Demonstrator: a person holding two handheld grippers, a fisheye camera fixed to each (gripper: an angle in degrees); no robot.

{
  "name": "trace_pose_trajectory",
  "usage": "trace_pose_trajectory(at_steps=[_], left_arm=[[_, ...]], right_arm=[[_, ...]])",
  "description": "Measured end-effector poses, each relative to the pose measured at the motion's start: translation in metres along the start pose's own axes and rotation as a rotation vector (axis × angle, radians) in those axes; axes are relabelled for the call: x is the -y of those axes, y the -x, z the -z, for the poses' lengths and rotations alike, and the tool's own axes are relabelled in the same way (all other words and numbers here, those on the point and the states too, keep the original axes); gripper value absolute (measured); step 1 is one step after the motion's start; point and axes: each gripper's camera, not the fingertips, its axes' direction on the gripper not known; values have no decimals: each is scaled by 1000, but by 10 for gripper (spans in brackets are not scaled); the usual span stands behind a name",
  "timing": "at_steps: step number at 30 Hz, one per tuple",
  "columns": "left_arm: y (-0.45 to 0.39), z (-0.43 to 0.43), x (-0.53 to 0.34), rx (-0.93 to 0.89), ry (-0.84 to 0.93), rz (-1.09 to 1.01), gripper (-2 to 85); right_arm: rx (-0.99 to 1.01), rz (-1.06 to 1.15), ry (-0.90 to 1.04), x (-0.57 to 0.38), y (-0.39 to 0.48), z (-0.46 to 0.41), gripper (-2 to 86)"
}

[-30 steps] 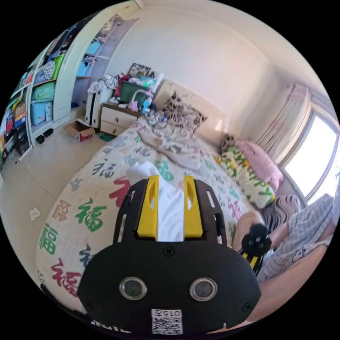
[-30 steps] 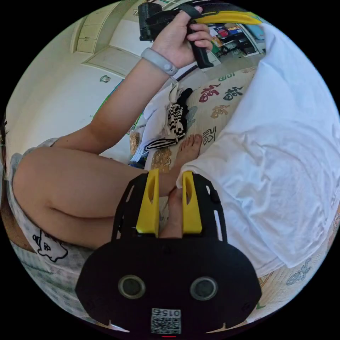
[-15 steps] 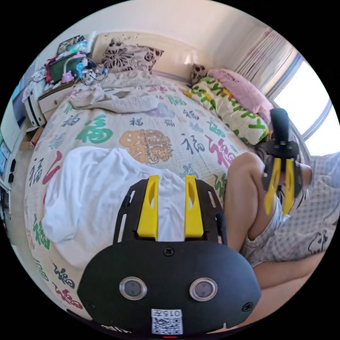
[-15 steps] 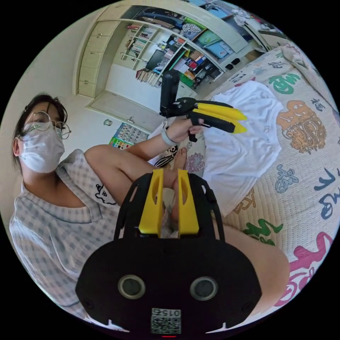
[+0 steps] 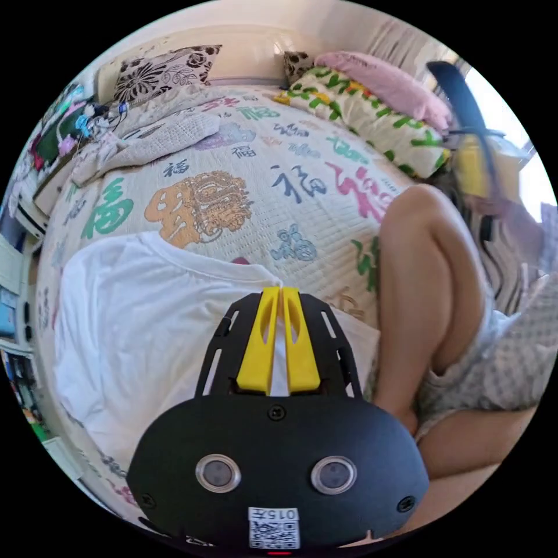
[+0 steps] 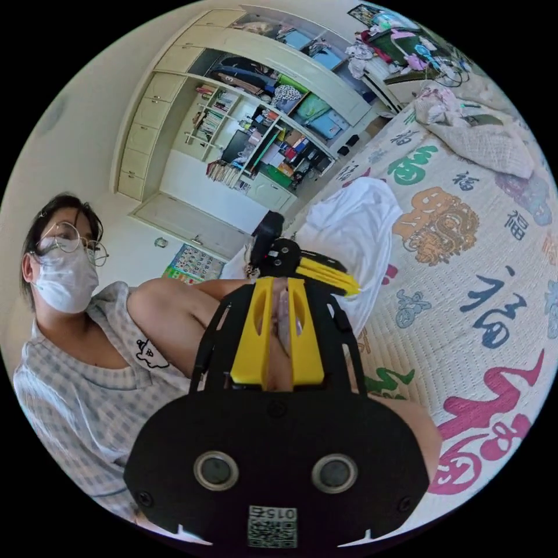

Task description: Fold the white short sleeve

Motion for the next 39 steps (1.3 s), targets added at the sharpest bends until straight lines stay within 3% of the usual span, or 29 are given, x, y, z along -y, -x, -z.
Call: trace_pose_trajectory(at_steps=[2,5,12,16,20,23,28,33,39], left_arm=[[16,45,-47,-173,-120,35,-5],[29,89,-113,-236,-200,171,-7],[11,154,-222,-243,-369,287,-7],[10,172,-261,-265,-429,391,-7],[1,188,-286,-247,-409,431,-5],[-4,198,-307,-210,-387,494,-4],[-14,217,-345,-257,-477,586,-5],[-30,240,-362,-213,-480,609,-5],[-68,331,-366,121,-655,658,-7]], right_arm=[[-262,125,80,12,9,-24,82],[-488,302,179,23,16,-72,99],[-654,691,348,39,45,-216,115],[-645,870,642,30,54,-306,112],[-853,918,514,26,69,-337,105],[-770,999,578,14,85,-350,101],[-871,1138,600,-15,100,-373,56],[-931,1079,568,-15,117,-377,17],[-986,824,131,22,190,-268,6]])
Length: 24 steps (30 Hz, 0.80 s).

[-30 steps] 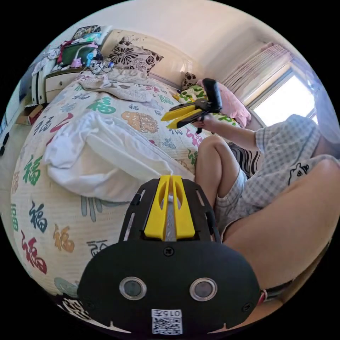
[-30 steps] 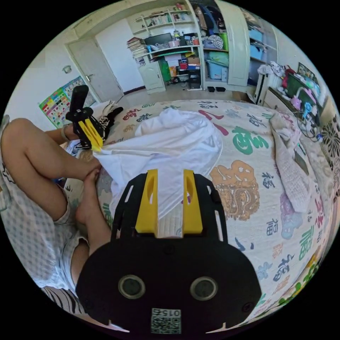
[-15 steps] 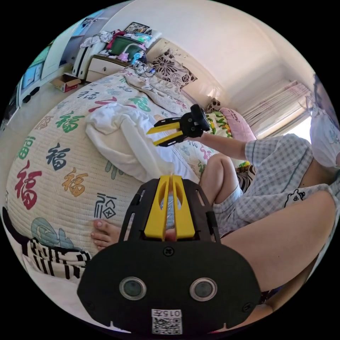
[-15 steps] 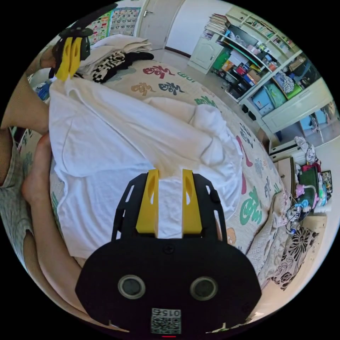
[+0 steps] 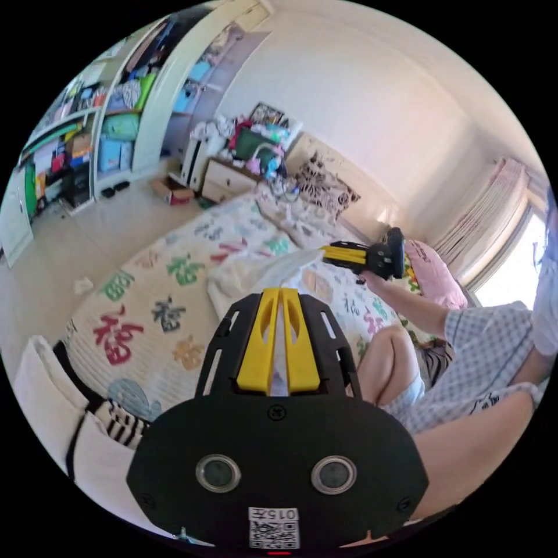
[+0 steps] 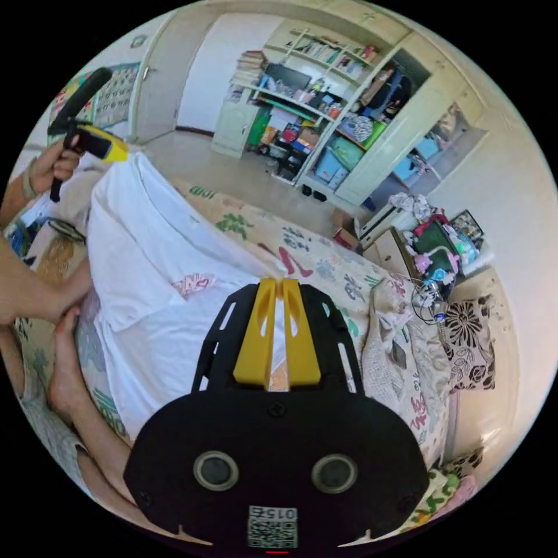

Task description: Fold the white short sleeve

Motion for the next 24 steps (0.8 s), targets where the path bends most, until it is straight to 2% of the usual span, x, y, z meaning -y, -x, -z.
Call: trace_pose_trajectory(at_steps=[2,7,14,20,24], left_arm=[[-41,40,23,68,-138,-77,-7],[-140,135,47,181,-476,-221,-6],[-252,241,48,127,-737,-268,-7],[-327,302,36,41,-967,-357,-7],[-365,325,30,105,-1088,-492,-8]], right_arm=[[-22,-166,-124,8,-31,66,5],[-136,-395,-420,7,-58,199,6],[-344,-590,-783,-13,-60,358,6],[-540,-650,-1049,-34,-53,450,6],[-681,-606,-1151,-37,-52,479,7]])
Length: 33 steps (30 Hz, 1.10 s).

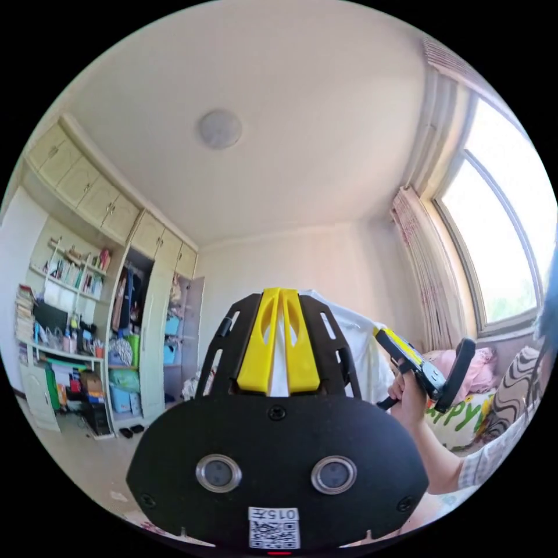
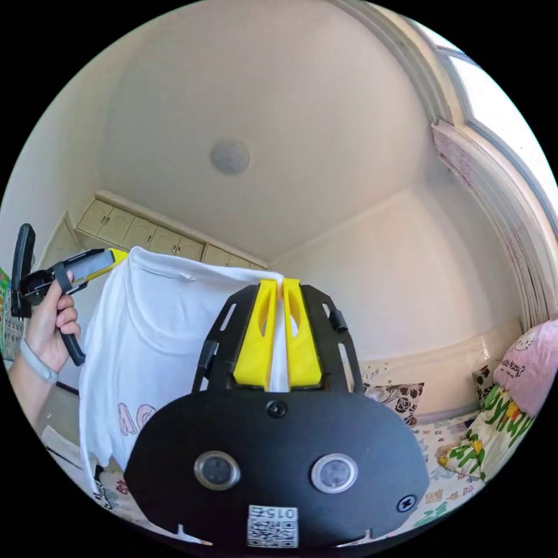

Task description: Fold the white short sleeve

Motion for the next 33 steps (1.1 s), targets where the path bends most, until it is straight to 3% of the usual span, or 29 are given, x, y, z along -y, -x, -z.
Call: trace_pose_trajectory(at_steps=[6,9,15,18,22,25,28,31,33], left_arm=[[7,-26,-6,132,-113,-69,-9],[43,-81,-46,58,12,8,-9],[130,-228,-218,119,360,98,-7],[189,-298,-338,189,582,134,-2],[261,-363,-511,31,946,317,70],[280,-386,-617,-120,1208,420,106],[271,-403,-691,-205,1422,425,119],[269,-422,-738,-109,1504,514,92],[272,-431,-747,-24,1457,572,40]], right_arm=[[-62,69,-80,-9,-14,-40,7],[-16,69,5,-38,-23,-94,7],[-25,155,236,-145,-7,-245,12],[-22,225,480,-240,7,-351,22],[150,318,1099,-411,9,-484,61],[212,428,1162,-465,-12,-500,63],[319,402,1300,-482,-52,-502,72],[423,258,1508,-492,-100,-500,76],[445,198,1616,-495,-126,-498,75]])
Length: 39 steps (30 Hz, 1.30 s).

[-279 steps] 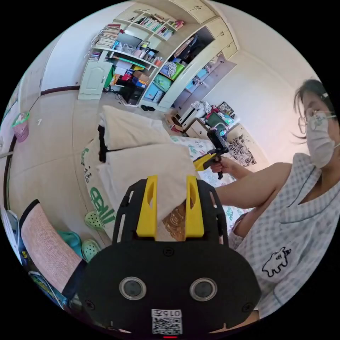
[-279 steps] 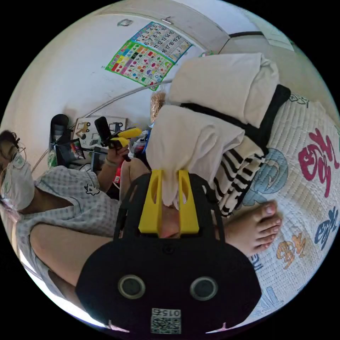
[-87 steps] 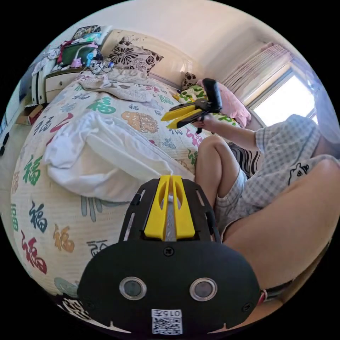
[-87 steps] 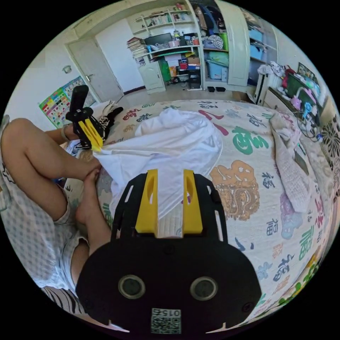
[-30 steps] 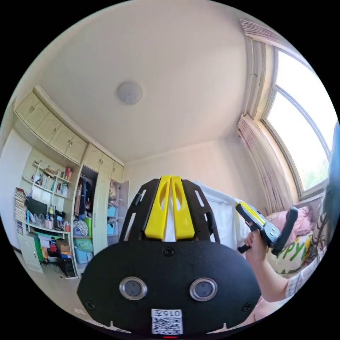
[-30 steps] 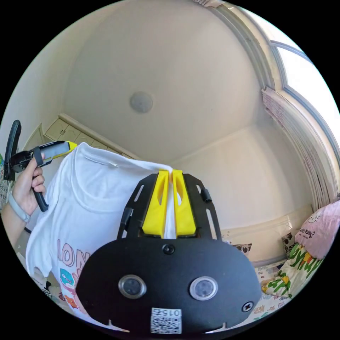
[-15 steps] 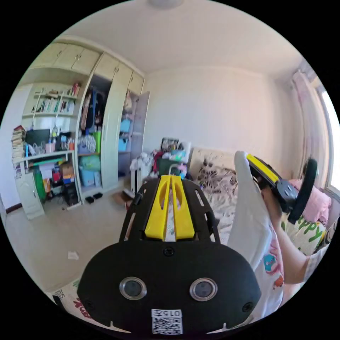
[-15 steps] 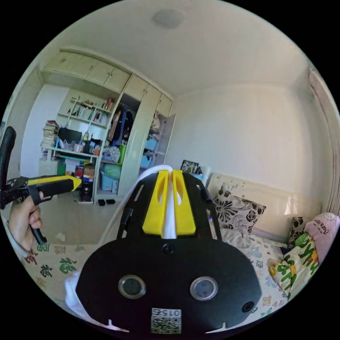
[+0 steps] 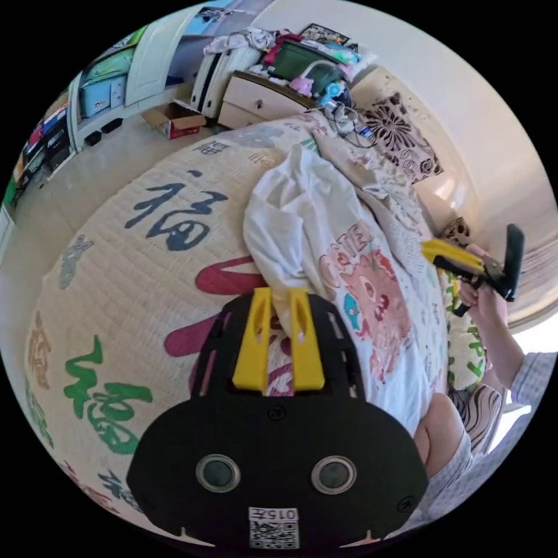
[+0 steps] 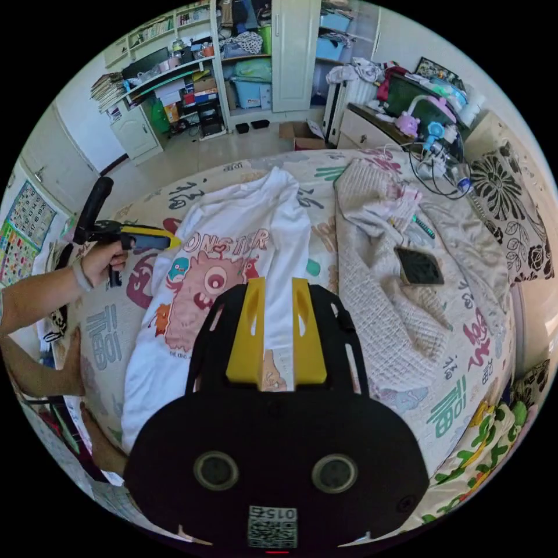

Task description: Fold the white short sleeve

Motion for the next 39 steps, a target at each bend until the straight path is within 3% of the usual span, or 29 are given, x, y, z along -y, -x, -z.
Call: trace_pose_trajectory(at_steps=[3,8,11,13,16,21,23,28,30,35,37,39], left_arm=[[2,-9,26,-43,112,35,3],[9,74,72,351,-47,92,-4],[14,85,79,573,-51,173,-3],[11,82,72,629,-30,199,0],[4,82,46,553,-57,207,6],[-22,68,-30,280,-31,-2,16],[-28,48,-75,151,90,-69,27],[-49,26,-174,-103,216,-110,69],[-61,14,-212,-142,241,-111,83],[-93,-31,-308,-249,265,-43,106],[-104,-31,-326,-161,171,-27,92],[-112,-28,-341,-34,122,-39,65]], right_arm=[[67,5,101,-10,-28,5,70],[236,37,202,-9,-71,14,58],[297,77,269,-8,-88,12,57],[326,73,300,-10,-99,15,60],[408,50,359,-25,-119,30,65],[339,-101,388,-92,-140,84,79],[312,-194,337,-128,-137,120,81],[320,-136,334,-124,-116,123,103],[402,-108,403,-112,-113,105,105],[361,2,535,-134,-94,72,90],[273,89,462,-143,-90,83,46],[335,55,435,-150,-96,93,8]])
